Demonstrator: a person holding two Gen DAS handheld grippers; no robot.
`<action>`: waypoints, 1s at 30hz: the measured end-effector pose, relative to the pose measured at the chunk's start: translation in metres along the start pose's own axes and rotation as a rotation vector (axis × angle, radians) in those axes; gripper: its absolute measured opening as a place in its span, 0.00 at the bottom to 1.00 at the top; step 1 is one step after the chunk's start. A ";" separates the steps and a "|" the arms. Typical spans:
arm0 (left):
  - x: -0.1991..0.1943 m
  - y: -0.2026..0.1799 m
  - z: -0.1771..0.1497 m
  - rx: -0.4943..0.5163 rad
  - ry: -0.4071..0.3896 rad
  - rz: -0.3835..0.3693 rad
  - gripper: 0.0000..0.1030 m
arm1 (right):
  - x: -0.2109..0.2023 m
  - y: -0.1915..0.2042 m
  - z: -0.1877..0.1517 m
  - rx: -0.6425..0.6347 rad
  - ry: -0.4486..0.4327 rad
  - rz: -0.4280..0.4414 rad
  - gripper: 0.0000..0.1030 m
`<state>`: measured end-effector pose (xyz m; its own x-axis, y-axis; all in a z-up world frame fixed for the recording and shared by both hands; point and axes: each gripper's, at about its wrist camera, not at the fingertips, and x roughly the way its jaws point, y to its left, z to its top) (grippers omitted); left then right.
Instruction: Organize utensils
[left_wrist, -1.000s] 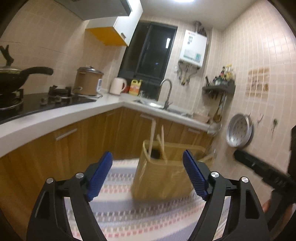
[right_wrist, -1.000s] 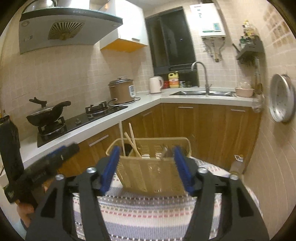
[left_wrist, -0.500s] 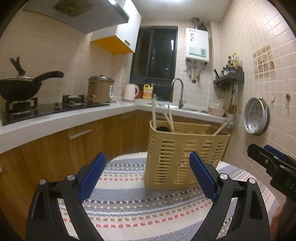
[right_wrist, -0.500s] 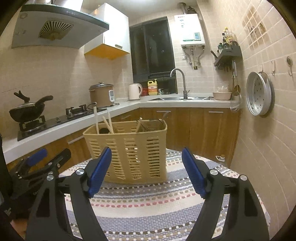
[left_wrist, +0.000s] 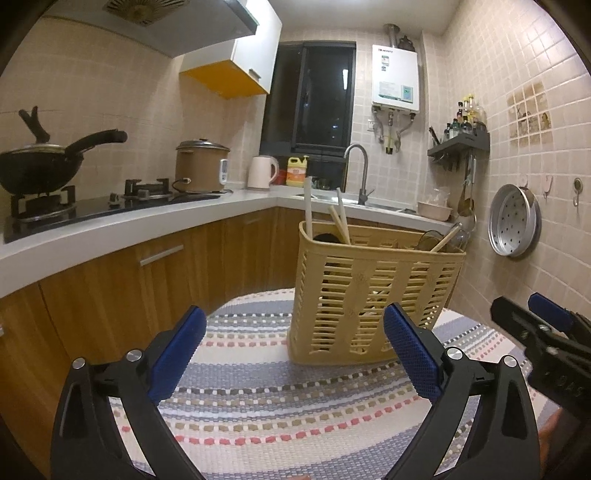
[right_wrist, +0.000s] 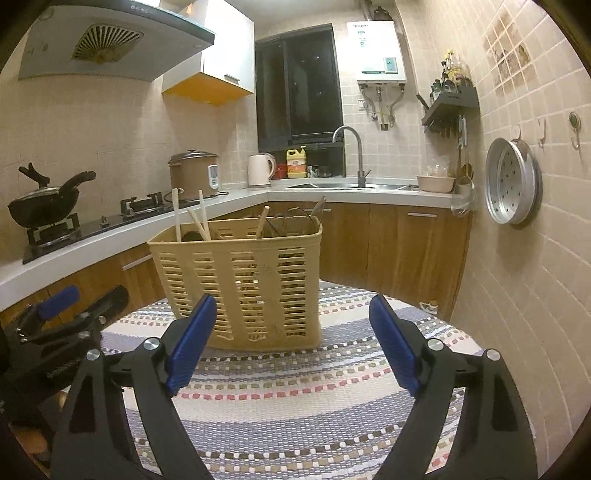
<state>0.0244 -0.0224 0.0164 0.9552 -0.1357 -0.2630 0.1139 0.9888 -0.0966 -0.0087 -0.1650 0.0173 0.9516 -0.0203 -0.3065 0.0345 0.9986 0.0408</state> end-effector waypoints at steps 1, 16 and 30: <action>-0.001 0.000 0.000 0.002 0.000 0.000 0.92 | 0.001 0.000 0.000 0.001 0.001 -0.006 0.80; -0.006 0.001 0.003 -0.021 0.017 -0.045 0.93 | 0.016 -0.013 -0.006 0.032 0.029 -0.070 0.81; -0.005 -0.010 -0.001 0.024 0.026 -0.023 0.93 | 0.005 -0.021 -0.004 0.069 -0.006 -0.066 0.84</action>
<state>0.0181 -0.0312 0.0182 0.9449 -0.1594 -0.2858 0.1421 0.9866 -0.0802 -0.0059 -0.1862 0.0114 0.9484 -0.0862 -0.3053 0.1176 0.9893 0.0859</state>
